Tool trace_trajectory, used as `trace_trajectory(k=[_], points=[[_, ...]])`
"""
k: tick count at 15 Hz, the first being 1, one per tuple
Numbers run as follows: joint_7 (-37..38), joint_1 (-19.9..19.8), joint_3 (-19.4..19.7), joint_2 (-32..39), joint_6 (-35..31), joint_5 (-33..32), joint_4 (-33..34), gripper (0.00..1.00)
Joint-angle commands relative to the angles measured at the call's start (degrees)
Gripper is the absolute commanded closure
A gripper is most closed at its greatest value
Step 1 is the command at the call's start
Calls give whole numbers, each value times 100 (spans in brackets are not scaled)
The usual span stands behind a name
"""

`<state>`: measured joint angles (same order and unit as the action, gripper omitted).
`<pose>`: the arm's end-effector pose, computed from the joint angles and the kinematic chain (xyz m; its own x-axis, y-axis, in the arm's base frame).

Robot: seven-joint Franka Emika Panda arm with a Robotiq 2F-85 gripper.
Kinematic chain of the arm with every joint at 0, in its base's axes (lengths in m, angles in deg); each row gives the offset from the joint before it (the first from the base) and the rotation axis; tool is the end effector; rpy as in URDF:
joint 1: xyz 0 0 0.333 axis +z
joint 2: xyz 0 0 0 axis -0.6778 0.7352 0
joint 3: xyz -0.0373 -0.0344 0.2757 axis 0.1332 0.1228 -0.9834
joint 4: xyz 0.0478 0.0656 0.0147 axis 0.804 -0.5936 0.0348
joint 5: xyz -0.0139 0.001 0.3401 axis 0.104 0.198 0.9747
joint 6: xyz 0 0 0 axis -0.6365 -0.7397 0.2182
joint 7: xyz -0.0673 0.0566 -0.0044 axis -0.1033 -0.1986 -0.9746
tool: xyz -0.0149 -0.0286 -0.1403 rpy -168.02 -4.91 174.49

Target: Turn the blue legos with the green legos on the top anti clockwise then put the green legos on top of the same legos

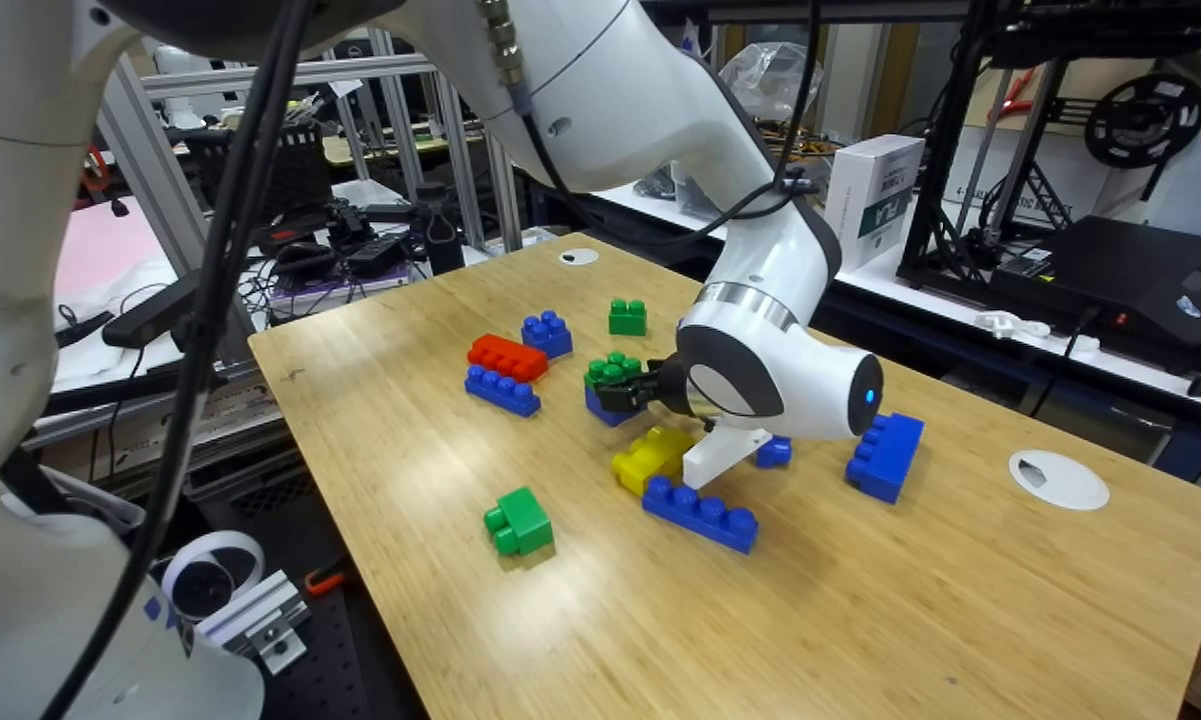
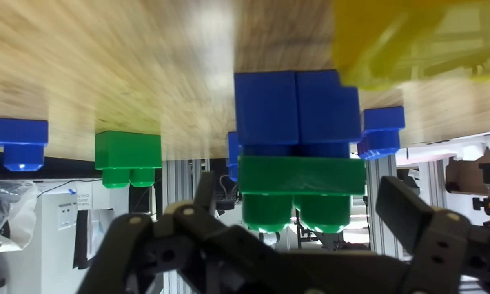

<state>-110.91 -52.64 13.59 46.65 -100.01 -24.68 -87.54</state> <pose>0.5044 0.0017 0.1505 -0.0102 0.4257 0.9048 0.9936 0.1062 -0.0388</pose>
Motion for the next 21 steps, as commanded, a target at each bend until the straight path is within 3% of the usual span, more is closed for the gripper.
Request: trace_trajectory(k=[1, 10, 15, 21], points=[[16, 3, 66, -154, 20, -102, -53, 0], [845, 174, 156, -1861, -428, -382, -596, 0], [2110, 518, 60, -2649, -1766, 137, -871, 0], [3946, 1089, -188, -2988, -3868, -446, -1158, 0]])
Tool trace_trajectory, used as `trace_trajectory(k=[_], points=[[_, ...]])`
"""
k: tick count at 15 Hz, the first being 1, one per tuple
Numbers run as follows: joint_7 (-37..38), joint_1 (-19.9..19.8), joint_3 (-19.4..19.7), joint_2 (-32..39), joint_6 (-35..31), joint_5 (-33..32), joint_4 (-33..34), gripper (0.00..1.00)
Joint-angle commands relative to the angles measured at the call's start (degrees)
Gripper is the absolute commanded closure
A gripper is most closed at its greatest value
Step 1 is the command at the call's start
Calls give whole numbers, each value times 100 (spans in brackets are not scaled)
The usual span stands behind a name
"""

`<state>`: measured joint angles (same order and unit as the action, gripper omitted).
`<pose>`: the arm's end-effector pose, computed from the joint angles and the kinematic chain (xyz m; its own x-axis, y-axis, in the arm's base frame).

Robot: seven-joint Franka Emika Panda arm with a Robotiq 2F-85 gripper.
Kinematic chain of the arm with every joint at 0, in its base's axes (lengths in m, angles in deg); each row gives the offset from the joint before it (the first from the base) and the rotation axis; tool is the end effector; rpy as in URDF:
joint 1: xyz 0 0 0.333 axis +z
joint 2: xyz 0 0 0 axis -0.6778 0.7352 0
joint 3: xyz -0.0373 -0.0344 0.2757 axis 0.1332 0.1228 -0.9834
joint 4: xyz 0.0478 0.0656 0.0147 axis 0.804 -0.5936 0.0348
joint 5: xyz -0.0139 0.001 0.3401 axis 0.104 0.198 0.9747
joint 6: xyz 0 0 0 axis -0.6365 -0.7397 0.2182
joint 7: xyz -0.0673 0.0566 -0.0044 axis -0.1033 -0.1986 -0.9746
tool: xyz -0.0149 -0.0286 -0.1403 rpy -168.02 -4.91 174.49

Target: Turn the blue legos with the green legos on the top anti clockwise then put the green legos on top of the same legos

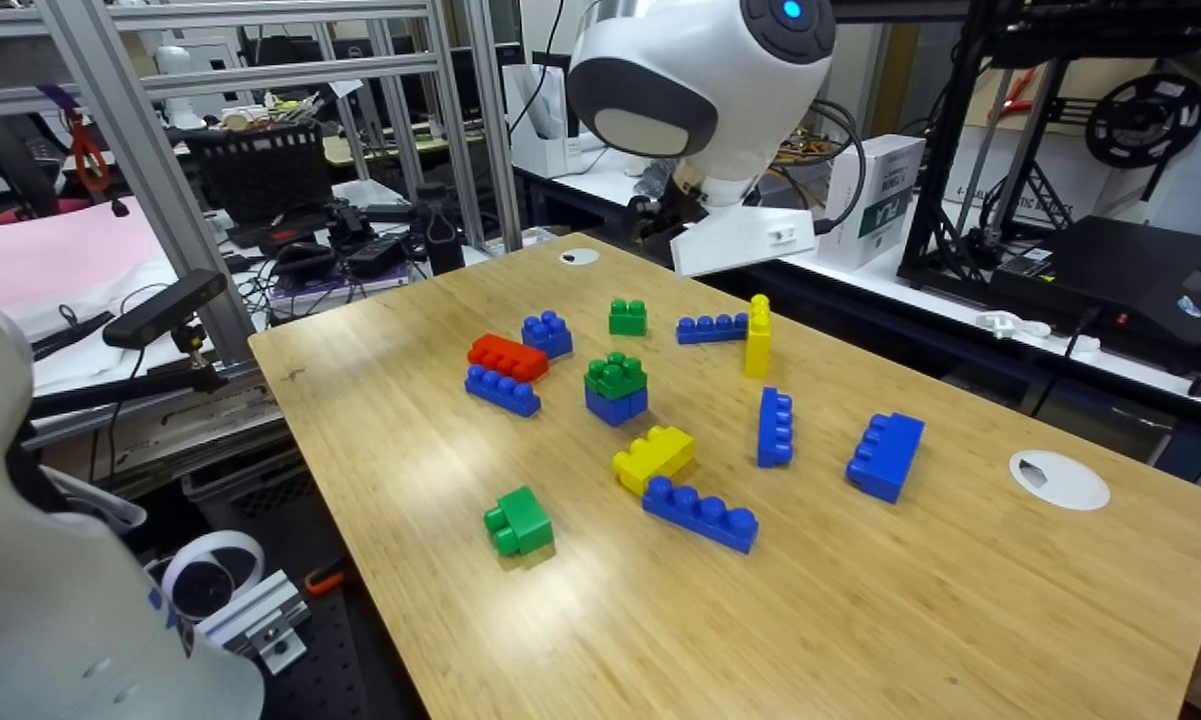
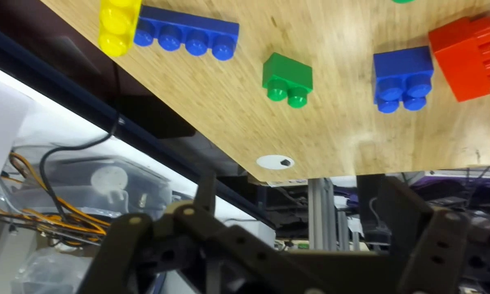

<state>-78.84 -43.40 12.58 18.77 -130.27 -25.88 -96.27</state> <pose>0.5465 0.0249 0.3435 0.1822 0.6772 0.7129 0.9342 -0.3453 0.0893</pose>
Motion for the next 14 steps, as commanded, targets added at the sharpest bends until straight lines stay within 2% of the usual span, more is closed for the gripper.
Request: trace_trajectory(k=[1, 4, 7, 10, 14], points=[[1100, 242, -137, -215, -1143, -510, -336, 0], [2241, 359, -230, -265, -1538, -1365, -456, 0], [3254, 384, -334, -289, -1428, -2086, -443, 0], [4024, 384, -457, -334, -1279, -2463, -365, 0], [4882, 396, -545, -281, -1404, -3062, -356, 0]])
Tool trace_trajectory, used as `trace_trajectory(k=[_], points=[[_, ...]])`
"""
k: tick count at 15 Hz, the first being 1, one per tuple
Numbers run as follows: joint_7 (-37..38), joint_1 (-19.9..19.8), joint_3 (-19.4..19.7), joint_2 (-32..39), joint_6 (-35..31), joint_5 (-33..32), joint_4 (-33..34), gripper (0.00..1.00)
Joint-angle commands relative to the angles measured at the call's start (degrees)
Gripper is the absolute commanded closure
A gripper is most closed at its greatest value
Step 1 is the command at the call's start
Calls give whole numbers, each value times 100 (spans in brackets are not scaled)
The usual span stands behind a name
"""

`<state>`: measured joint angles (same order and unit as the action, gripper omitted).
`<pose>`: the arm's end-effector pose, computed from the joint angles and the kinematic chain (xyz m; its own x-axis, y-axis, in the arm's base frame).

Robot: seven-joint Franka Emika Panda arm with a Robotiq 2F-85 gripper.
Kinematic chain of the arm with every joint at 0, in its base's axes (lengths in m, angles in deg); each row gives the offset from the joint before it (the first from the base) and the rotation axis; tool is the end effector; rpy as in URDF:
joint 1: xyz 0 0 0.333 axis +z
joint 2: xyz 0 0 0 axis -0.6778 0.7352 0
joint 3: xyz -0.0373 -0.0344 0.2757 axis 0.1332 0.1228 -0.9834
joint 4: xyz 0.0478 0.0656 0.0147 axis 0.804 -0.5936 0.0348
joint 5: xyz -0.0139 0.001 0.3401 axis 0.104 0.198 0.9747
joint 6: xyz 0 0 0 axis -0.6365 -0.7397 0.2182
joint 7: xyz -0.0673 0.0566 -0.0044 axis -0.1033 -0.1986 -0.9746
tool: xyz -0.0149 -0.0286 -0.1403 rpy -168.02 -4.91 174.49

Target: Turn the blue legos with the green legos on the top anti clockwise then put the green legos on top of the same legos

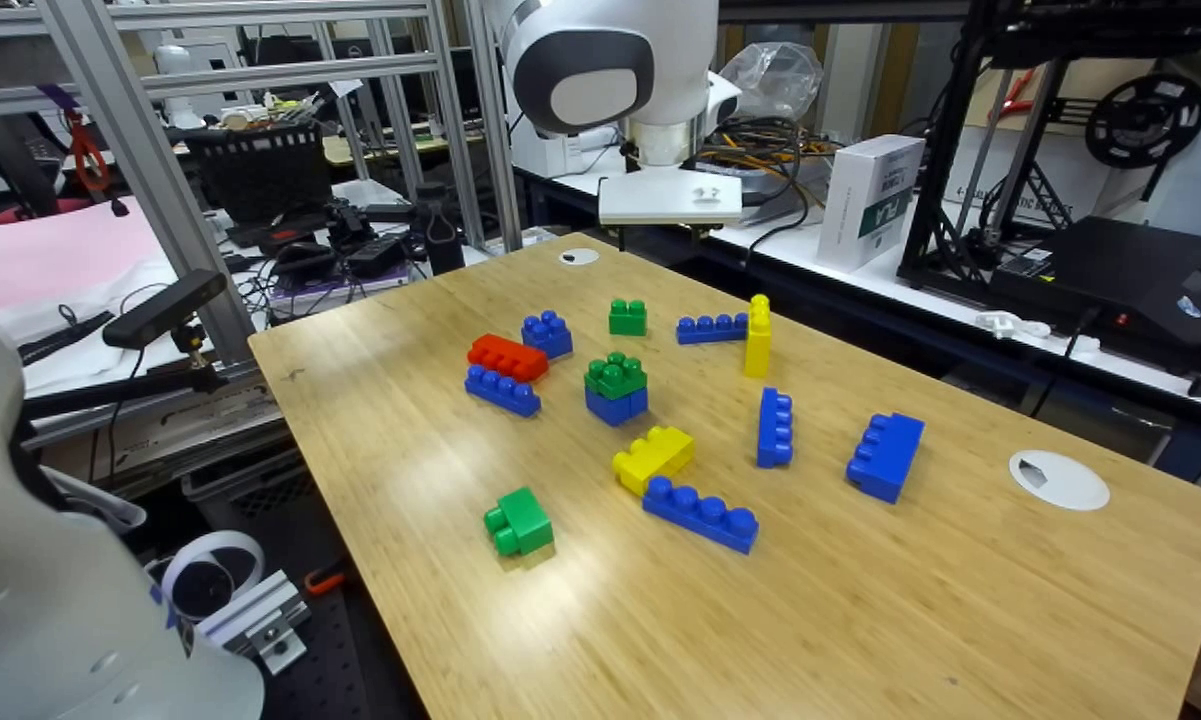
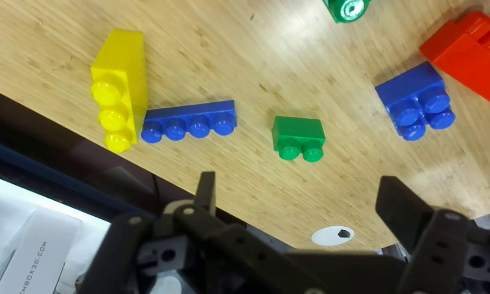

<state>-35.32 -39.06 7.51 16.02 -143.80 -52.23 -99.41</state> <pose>0.5405 0.0756 0.3530 0.5319 0.7019 0.4738 0.7959 -0.6054 0.0035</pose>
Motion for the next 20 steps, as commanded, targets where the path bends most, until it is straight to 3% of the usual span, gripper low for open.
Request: trace_trajectory(k=[1, 7, 11, 17, 18, 20], points=[[734, -57, -34, 52, -43, -591, -22, 0], [2047, -206, 72, 422, 116, -1766, 11, 0], [2419, -230, -59, 406, 498, -1963, 73, 0], [2293, -182, -302, 153, 1231, -1706, 178, 0], [2259, -176, -308, 114, 1258, -1693, 165, 25], [2210, -178, -309, 69, 1246, -1604, 155, 34]])
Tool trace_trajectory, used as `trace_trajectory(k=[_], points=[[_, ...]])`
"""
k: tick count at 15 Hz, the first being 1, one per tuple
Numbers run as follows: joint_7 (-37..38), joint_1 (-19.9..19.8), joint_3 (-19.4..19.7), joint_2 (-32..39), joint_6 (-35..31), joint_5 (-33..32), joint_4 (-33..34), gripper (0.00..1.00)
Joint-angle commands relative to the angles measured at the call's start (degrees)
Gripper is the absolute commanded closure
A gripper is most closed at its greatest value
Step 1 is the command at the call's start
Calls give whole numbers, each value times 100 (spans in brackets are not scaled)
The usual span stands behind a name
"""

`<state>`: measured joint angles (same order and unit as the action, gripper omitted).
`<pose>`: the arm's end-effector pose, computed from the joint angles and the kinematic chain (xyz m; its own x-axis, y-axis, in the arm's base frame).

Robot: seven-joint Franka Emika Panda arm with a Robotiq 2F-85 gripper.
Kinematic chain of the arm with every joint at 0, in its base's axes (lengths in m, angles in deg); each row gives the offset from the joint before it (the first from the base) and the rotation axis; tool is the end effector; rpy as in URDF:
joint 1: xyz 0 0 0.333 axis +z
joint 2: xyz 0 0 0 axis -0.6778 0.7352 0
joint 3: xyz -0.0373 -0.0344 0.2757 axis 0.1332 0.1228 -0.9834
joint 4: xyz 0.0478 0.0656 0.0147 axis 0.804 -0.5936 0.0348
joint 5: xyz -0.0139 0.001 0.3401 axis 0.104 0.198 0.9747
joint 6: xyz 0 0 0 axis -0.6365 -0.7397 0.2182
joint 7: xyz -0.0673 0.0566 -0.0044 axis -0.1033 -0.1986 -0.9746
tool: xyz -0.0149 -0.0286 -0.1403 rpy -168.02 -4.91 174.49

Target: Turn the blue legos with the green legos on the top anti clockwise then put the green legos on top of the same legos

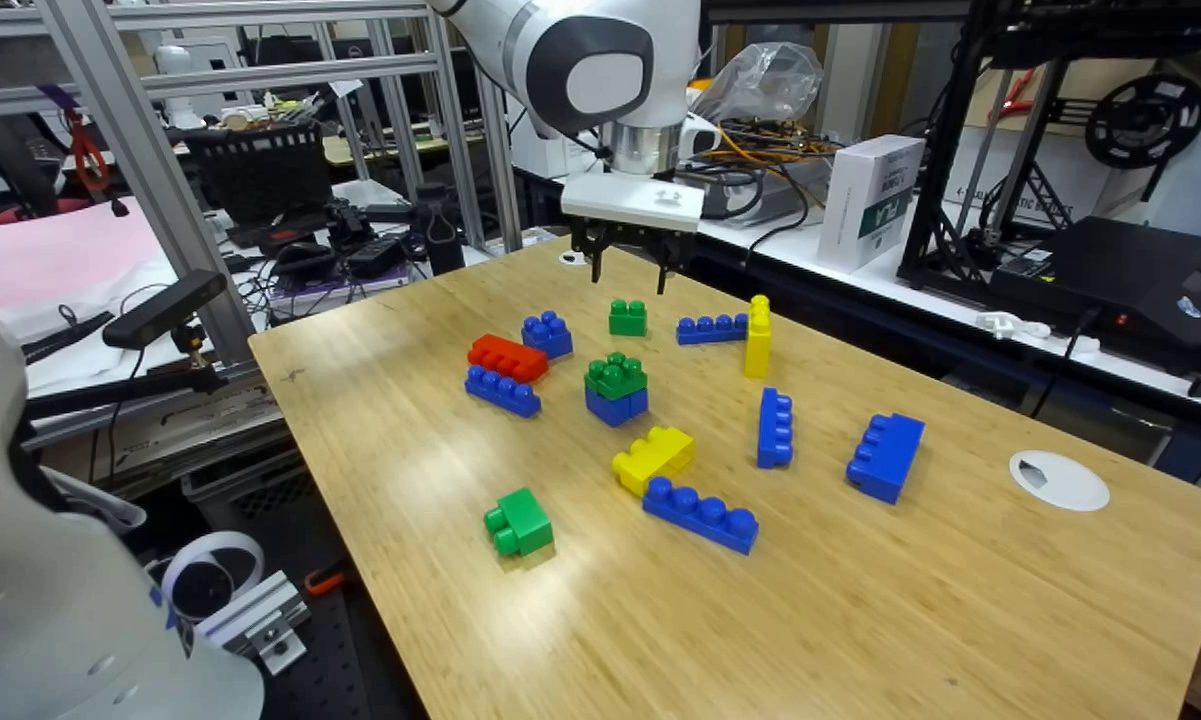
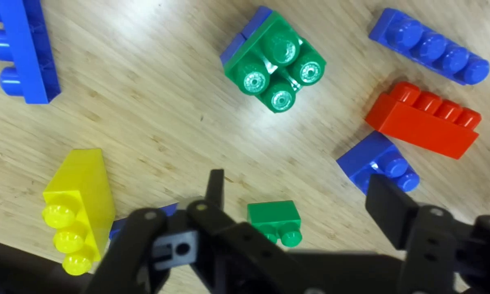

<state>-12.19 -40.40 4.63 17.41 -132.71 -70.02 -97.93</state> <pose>0.5200 0.0923 0.3292 0.6918 0.6901 0.2127 0.7190 -0.6856 -0.1139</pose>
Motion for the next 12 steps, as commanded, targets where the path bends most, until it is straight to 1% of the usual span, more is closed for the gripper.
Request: trace_trajectory(k=[1, 3, 4, 5, 8, 9, 12], points=[[-113, -44, -20, -69, 104, 222, 3, 42], [-109, -49, -8, -16, 94, 301, 34, 57], [-88, -53, 0, 38, 128, 325, 63, 62], [-23, -52, 12, 98, 138, 302, 83, 70], [133, -80, 39, 330, 200, 207, 129, 90], [169, -92, 39, 407, 209, 195, 139, 98], [281, -127, 28, 579, 258, 162, 158, 100]])
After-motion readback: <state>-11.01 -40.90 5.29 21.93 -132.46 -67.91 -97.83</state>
